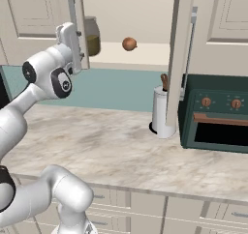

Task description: Pick the jar and jar from the dining table and place them in the open cabinet. Close the cabinet after placing the objects.

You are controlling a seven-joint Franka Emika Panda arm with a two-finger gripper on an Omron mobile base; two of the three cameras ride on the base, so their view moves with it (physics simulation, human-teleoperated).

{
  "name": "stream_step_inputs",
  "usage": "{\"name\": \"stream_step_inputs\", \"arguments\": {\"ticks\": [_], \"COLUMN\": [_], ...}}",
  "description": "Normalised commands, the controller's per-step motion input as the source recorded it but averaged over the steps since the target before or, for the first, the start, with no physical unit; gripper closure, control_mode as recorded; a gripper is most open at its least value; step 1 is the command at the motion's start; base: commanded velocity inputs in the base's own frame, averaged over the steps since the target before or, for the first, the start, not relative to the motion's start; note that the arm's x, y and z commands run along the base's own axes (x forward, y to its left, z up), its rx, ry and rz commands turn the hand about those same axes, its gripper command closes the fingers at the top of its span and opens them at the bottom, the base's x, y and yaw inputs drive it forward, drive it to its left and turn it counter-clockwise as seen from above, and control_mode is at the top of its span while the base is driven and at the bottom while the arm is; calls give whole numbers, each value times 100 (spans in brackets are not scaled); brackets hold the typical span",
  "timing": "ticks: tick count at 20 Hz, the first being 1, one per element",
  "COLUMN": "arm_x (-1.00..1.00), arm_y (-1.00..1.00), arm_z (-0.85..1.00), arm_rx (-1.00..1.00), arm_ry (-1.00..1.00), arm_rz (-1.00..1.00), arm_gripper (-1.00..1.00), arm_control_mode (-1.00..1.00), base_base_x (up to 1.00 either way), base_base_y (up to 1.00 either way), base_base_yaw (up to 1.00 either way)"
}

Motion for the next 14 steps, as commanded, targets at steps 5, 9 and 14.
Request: {"name": "stream_step_inputs", "arguments": {"ticks": [5,9,14], "arm_x": [26,31,23], "arm_y": [0,0,0], "arm_z": [-5,0,0], "arm_rx": [0,0,1], "arm_ry": [0,0,0], "arm_rz": [5,4,3], "arm_gripper": [-100,-100,-100], "arm_control_mode": [-100,-100,-100], "base_base_x": [0,0,0], "base_base_y": [0,0,0], "base_base_yaw": [0,0,0]}}
